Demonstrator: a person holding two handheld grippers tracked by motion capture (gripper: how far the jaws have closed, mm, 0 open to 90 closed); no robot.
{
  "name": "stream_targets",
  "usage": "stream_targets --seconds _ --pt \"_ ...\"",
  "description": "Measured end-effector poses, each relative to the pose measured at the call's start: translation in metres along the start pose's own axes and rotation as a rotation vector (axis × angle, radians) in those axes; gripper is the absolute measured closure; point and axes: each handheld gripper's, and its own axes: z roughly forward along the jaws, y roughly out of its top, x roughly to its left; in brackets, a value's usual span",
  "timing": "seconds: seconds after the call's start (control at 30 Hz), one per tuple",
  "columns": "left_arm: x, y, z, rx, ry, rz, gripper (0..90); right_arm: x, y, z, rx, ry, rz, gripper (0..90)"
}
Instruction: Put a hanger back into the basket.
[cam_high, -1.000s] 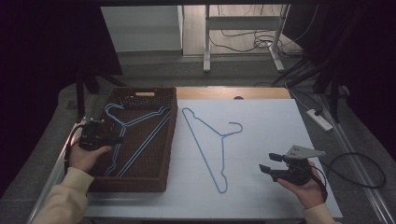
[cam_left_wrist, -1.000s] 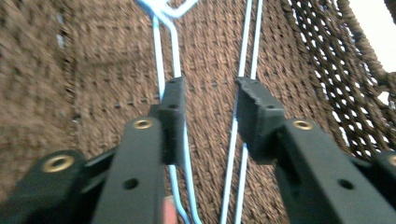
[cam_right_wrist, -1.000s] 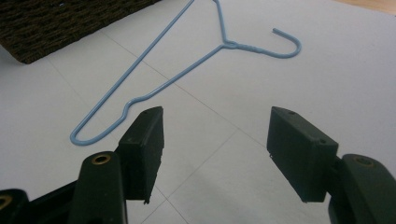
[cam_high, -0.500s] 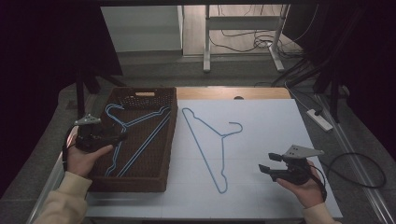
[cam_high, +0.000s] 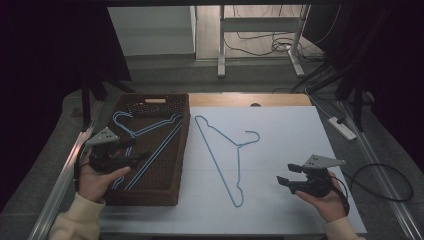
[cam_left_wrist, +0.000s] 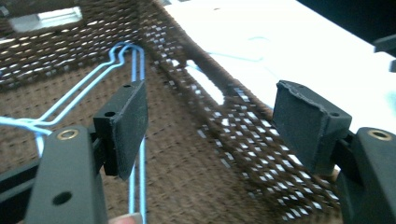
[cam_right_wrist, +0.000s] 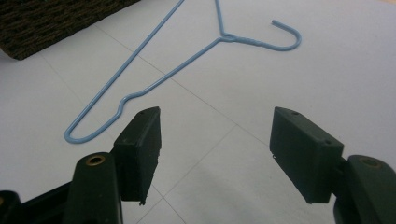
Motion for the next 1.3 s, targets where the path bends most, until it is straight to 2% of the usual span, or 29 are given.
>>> stream_targets --seconds 0.07,0.2,0.23,0.3,0.5,0.7,1.07,1.3 --pt "-0.009 -0.004 -0.001 -0.013 -0.017 0.015 27.4 0.000 0.000 0.000 0.003 -0.004 0.005 34.3" --pt "-0.017 -0.008 -0.001 -0.023 -0.040 0.021 26.9 -0.001 0.001 0.001 0.007 -0.010 0.014 34.1" --pt "-0.021 -0.012 -0.001 -0.033 -0.067 0.012 26.9 -0.001 0.001 0.002 0.012 -0.015 0.018 33.9" --pt "-0.025 -0.016 0.002 -0.039 -0.091 0.005 26.9 -0.002 0.002 0.002 0.011 -0.017 0.021 33.8" --pt "-0.036 -0.022 0.009 -0.031 -0.090 0.039 27.0 -0.003 0.004 0.005 0.021 -0.025 0.032 33.3" --pt "-0.040 -0.025 0.013 -0.032 -0.092 0.063 27.0 -0.002 0.007 0.008 0.039 -0.031 0.031 32.6" --pt "-0.046 -0.027 0.013 -0.034 -0.086 0.088 26.9 0.002 0.017 0.018 0.074 -0.038 0.042 30.9" --pt "-0.049 -0.029 0.015 -0.024 -0.086 0.089 27.0 0.001 0.024 0.032 0.108 -0.044 0.044 31.4"
